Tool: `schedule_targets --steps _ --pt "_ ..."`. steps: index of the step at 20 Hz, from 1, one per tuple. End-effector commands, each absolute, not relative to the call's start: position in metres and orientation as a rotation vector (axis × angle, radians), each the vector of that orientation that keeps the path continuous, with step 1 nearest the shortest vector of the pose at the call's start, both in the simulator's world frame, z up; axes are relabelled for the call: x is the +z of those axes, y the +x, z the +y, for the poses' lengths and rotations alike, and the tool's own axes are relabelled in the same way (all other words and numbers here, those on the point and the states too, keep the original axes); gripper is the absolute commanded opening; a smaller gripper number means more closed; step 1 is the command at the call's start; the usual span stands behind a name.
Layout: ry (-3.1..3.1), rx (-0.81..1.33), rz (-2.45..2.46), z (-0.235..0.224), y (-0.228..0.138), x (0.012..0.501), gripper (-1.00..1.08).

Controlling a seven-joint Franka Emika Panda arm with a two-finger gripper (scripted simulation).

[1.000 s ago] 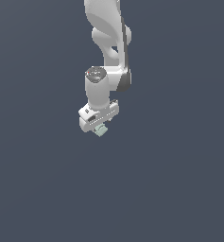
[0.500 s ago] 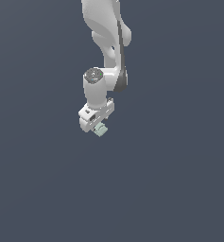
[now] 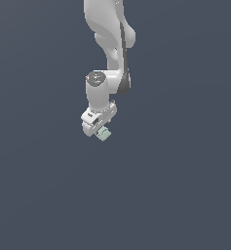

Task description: Pick up the object and move it to a goal position.

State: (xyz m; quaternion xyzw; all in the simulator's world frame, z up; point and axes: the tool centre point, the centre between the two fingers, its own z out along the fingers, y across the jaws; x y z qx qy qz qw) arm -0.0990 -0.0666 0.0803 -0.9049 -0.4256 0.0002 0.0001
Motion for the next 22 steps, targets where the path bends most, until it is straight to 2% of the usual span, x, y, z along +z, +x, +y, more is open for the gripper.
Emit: schedule_targets --steps 1,18,19,22 --pt "-2.843 0.001 -1.337 -0.067 -0.099 0.079 1.0" --pt "-2.84 0.0 -1.344 -0.067 -0.1 0.03 1.0" --pt "-2.84 0.0 -1.344 -0.067 -0.1 0.03 -1.0" --pt "-2.84 0.0 -1.344 -0.067 -0.1 0.03 -1.0"
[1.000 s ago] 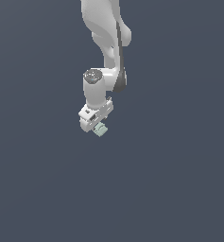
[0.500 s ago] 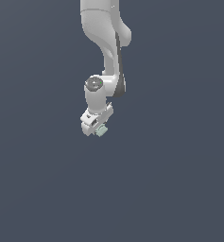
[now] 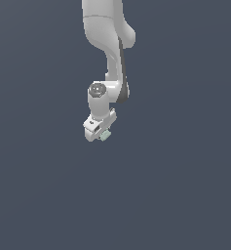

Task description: Pick up the object and move it to a goal position.

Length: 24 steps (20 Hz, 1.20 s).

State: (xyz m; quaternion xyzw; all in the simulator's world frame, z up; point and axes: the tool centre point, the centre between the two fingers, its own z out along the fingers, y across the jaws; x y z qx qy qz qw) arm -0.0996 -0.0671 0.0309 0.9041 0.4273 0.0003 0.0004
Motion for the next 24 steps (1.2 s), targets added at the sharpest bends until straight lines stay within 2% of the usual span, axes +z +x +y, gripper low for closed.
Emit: schedule_targets --steps 1,13,24 --pt "2.84 0.0 1.344 -0.067 -0.1 0.03 -1.0" --pt "2.839 0.001 1.342 -0.071 -0.098 0.041 -1.0" --pt "2.84 0.001 1.344 -0.099 -0.089 0.112 -1.0"
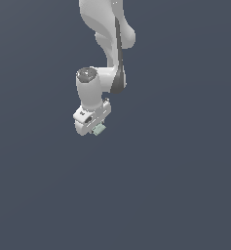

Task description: Pick up the object and move it to a goal position.

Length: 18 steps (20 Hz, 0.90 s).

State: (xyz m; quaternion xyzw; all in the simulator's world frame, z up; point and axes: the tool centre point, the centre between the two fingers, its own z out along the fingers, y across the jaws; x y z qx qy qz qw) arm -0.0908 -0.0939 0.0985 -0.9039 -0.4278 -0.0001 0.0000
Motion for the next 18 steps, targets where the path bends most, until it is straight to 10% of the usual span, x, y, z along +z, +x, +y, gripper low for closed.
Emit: schedule_targets --steps 1,18 --pt "-2.839 -0.001 -1.344 -0.102 -0.088 0.12 -1.0" --pt "-2.839 0.0 -1.344 -0.132 -0.075 0.191 -1.0"
